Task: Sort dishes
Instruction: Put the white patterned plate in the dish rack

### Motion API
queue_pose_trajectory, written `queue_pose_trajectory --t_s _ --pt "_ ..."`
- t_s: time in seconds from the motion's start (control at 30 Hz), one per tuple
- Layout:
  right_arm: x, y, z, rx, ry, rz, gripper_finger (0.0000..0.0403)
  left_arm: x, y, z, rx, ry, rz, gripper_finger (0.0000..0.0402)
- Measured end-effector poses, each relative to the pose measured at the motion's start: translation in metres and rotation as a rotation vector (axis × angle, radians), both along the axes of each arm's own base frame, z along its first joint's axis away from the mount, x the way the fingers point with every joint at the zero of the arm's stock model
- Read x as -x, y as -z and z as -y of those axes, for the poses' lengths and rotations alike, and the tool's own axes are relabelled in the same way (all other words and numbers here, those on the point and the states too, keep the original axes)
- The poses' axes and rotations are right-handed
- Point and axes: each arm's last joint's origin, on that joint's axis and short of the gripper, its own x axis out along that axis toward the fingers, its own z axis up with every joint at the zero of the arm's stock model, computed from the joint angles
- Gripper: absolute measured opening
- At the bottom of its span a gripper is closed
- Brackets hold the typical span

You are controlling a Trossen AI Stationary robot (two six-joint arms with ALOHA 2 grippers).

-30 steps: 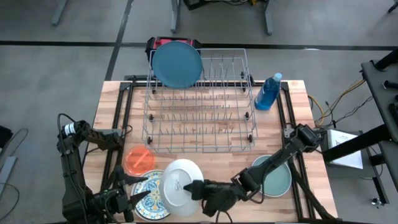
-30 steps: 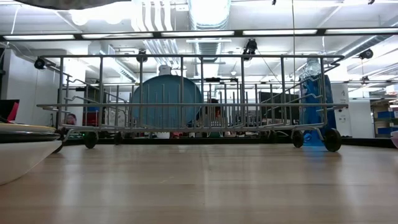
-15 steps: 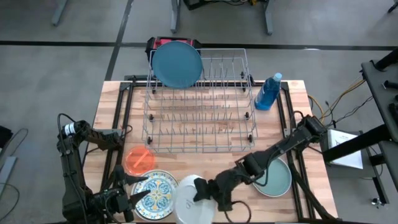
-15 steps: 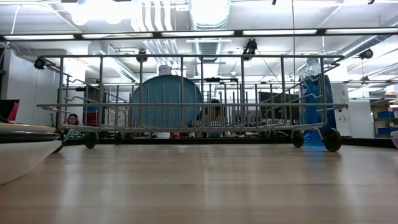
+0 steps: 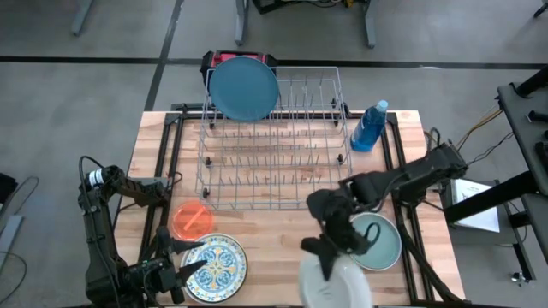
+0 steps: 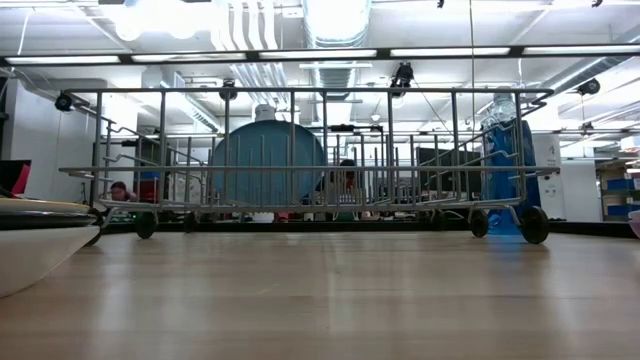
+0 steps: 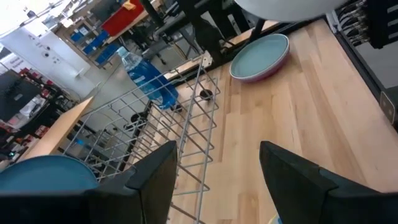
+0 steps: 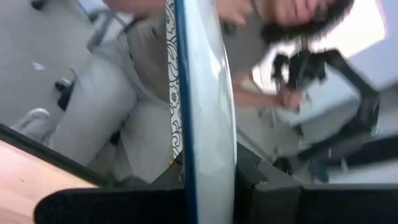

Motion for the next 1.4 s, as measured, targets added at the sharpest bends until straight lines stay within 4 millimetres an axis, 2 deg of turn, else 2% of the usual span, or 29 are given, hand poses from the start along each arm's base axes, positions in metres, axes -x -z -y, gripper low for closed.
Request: queue_pose_trajectory --t_s 0.2,0.33,0.47,0.6,0.83,0.93,1.0,1.07,1.2,1.33,1.4 --pt "0.009 0.004 0.019 0.063 0.001 -0.007 0.0024 0.0 0.0 -0.001 -0.008 0.0 -0.002 0.0219" --pt "0.009 0.003 0.028 0.093 0.096 -0.068 0.0024 0.001 0.0 -0.001 -0.018 0.0 -0.006 0.0219" --pt "0.002 -0.005 0.046 0.069 0.313 -0.189 0.0024 0.001 0.0 -0.002 -0.036 0.004 -0.009 0.0219" --pt "0.003 -0.025 0.073 0.021 0.661 -0.24 0.0024 0.0 -0.002 -0.002 -0.089 0.021 0.013 0.0219" --pt "0.002 -0.055 0.14 -0.121 1.385 -0.097 0.0024 0.0 -0.007 -0.003 -0.222 0.054 0.095 0.0219" --pt "0.002 -0.065 0.174 -0.275 1.684 -0.037 0.0024 0.0 -0.01 -0.005 -0.253 0.057 0.135 0.0219" --pt "0.004 -0.068 0.198 -0.401 1.806 -0.054 0.0024 0.0 -0.013 -0.006 -0.274 0.057 0.174 0.0219" --pt "0.006 -0.068 0.224 -0.54 1.857 -0.102 0.0024 -0.002 -0.016 -0.008 -0.294 0.051 0.215 0.0219" --pt "0.012 -0.066 0.275 -0.767 1.79 -0.267 0.0024 -0.004 -0.019 -0.014 -0.294 0.034 0.226 0.0219" --pt "0.013 -0.06 0.319 -0.898 1.738 -0.358 0.0024 -0.009 -0.023 -0.022 -0.322 0.012 0.212 0.0214" --pt "0.009 -0.051 0.334 -0.917 1.754 -0.4 0.0024 -0.012 -0.025 -0.028 -0.338 -0.003 0.203 0.0209"
